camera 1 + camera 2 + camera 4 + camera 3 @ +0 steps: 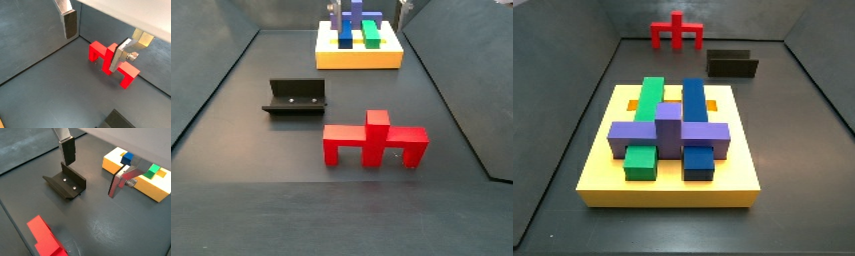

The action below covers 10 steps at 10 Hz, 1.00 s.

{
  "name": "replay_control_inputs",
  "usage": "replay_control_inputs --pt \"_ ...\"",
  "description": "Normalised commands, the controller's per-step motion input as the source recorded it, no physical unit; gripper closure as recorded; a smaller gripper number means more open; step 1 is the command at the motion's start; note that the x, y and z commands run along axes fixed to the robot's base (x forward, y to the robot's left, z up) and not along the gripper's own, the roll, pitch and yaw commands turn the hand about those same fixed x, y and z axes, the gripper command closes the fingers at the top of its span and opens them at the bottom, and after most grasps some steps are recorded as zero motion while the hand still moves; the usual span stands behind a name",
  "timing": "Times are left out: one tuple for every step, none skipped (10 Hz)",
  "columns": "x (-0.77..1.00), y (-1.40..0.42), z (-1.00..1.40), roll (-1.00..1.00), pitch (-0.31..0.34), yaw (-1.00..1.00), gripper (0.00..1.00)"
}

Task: Pick up the red object. Move up. Move to above the board. Insert the red object.
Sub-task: Pick up the red object.

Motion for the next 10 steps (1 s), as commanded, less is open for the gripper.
replay_control_inputs --pt "0.00 0.21 -0.17 0.00 0.000 0.00 0.00" --pt "0.00 0.46 -0.24 0.00 0.000 -0.05 0.00" --pt "0.00 0.65 -0.29 0.00 0.000 -0.09 0.00" --pt "0.00 0.68 -0.31 0.00 0.000 -0.09 0.00" --pt "-0.01 0.69 -0.33 0.00 -0.004 -0.07 0.00" --pt "0.00 0.64 -0.33 0.00 -0.003 -0.04 0.00" --pt "0.00 0.53 -0.33 0.00 0.000 -0.02 0.00" --pt "0.08 0.44 -0.33 0.00 0.000 -0.02 0.00" --pt "0.07 0.39 -0.33 0.00 0.000 -0.03 0.00" --pt "0.04 0.27 -0.28 0.00 0.000 -0.08 0.00"
